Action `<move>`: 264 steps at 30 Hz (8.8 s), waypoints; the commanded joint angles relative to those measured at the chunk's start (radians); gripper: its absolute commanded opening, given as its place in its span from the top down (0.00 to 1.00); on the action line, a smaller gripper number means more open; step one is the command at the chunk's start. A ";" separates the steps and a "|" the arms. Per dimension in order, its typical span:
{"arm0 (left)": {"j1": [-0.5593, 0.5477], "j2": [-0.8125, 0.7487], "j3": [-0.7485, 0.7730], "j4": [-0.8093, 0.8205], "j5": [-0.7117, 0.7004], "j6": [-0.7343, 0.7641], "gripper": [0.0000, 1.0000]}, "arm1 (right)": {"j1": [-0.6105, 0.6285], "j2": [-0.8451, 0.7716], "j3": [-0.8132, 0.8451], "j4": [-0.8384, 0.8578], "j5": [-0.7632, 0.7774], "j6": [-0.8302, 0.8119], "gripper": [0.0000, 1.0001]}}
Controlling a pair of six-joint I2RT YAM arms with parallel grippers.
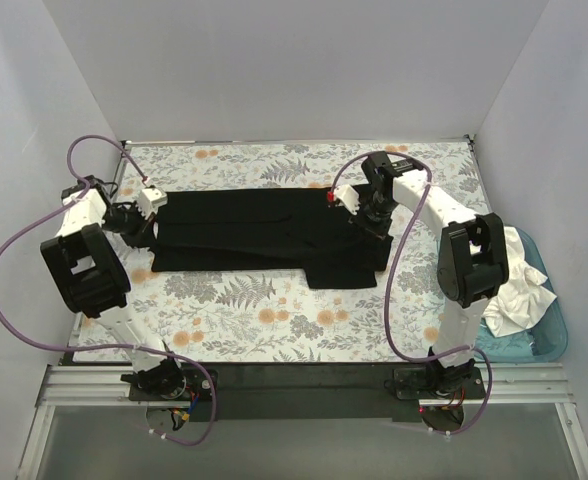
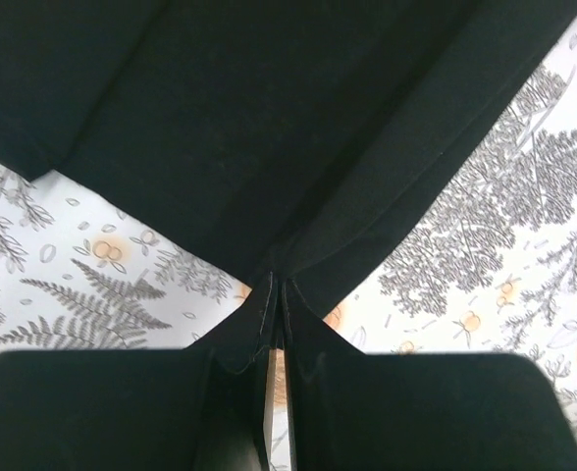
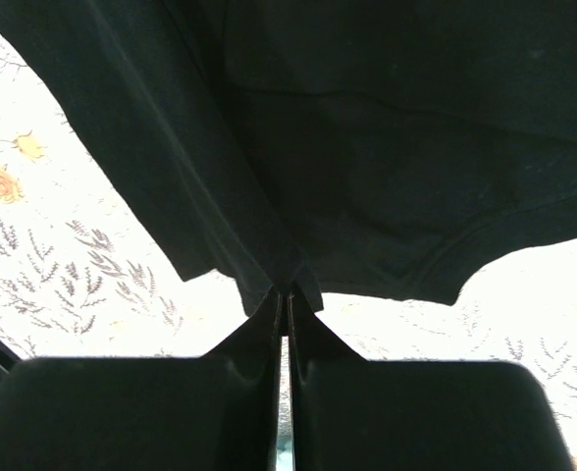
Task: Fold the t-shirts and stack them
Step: Fold the tshirt
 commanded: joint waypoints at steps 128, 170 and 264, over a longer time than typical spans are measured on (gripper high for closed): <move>-0.992 0.043 -0.421 1.156 -0.007 -1.982 0.40 | -0.244 0.059 -0.236 0.233 -0.310 0.526 0.37; -0.992 0.149 -0.363 1.173 0.022 -2.051 0.75 | -0.200 0.064 -0.171 0.271 -0.352 0.554 0.99; -0.102 -0.003 -0.038 0.096 0.013 -0.985 0.30 | -0.267 0.124 -0.013 0.078 -0.252 0.261 0.47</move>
